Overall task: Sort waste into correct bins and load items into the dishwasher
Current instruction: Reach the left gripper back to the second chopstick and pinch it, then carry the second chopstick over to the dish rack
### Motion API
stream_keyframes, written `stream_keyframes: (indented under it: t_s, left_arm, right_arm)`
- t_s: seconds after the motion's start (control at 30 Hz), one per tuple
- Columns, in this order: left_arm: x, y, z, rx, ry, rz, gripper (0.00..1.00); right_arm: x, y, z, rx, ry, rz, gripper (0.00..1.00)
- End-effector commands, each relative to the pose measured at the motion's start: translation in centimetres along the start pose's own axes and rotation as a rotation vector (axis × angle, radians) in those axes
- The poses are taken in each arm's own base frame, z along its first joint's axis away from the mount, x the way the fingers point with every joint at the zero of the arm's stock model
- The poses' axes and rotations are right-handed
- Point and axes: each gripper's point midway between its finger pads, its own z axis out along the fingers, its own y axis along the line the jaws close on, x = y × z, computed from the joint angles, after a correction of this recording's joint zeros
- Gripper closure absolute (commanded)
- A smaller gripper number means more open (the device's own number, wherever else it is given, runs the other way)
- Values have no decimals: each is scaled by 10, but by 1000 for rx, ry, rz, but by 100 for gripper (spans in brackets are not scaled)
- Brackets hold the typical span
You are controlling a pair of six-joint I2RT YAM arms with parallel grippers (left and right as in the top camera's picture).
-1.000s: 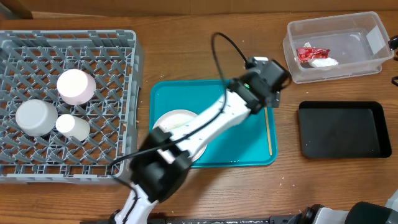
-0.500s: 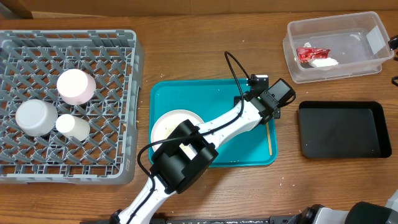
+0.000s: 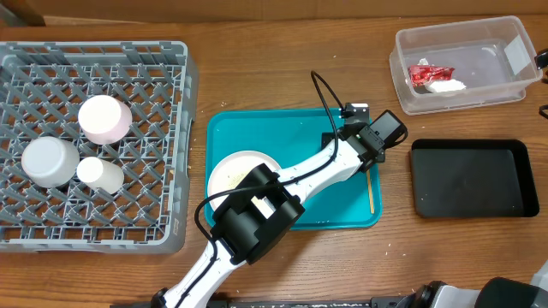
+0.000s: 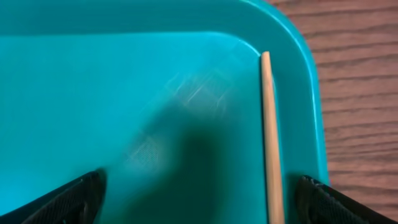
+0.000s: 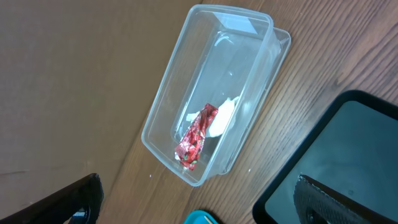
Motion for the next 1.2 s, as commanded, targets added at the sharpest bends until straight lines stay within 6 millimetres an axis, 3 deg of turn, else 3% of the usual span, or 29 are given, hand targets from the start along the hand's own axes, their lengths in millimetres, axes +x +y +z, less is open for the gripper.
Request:
stream_keyframes:
  t_s: [0.0,0.07,0.17,0.23,0.5,0.7,0.87,1.03,1.17]
  left_arm:
    - [29,11,32,-51,64,4,2]
    - [32,13,34,-60,72,9,15]
    - [31,13,34,-58,71,7,51]
    - [32,11,34,-51,74,6,66]
    - [33,14,33,-53,95,30,94]
    - [4,20,6,-83,123,58,96]
    - [-52,48,-42,-135,106,127,96]
    - [-113,93,-96,-149,100,355,96]
    - [-149,162,-133,-262,106,395,96]
  right_arm:
    - [-4,-1,-2,3,-16,-2,0]
    - [-4,-1,-2,3,-16,-2,0]
    - [-4,-1,-2,3,-16,-2,1]
    - [-4,-1,-2,3,-16,-2,0]
    - [-4,-1,-2,3,-16,-2,0]
    - [-4,-1,-2,2,-16,-3,0]
    - [-4,-1,-2,3,-16,-2,0]
    - [-4,-1,-2,3,-16,-2,0]
    - [-4,-1,-2,3,-16,-2,0]
